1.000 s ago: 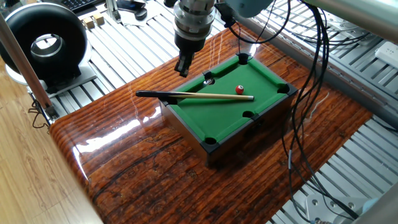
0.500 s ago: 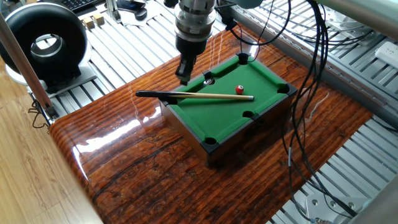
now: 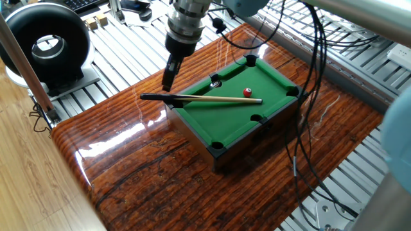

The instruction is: Hit the pool ball

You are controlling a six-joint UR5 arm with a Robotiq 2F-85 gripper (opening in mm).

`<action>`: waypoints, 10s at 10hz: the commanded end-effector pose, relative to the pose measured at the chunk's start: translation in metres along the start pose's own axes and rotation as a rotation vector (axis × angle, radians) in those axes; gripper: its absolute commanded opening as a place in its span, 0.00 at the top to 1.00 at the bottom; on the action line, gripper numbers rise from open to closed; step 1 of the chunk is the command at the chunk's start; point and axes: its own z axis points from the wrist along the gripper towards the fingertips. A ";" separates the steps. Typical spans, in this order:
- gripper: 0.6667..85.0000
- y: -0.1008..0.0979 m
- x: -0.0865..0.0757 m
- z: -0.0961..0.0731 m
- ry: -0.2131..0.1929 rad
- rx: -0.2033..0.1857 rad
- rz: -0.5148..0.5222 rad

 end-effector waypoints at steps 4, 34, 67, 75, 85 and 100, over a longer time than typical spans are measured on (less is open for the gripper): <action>0.34 0.017 -0.001 0.019 0.045 -0.026 -0.026; 0.50 0.026 0.014 0.032 0.231 0.007 -0.020; 1.00 0.052 0.003 0.002 0.236 -0.015 -0.198; 1.00 0.051 0.022 -0.032 0.267 -0.085 -0.246; 1.00 0.033 0.048 -0.044 0.377 -0.045 -0.243; 1.00 0.029 -0.093 0.005 0.201 -0.025 -0.183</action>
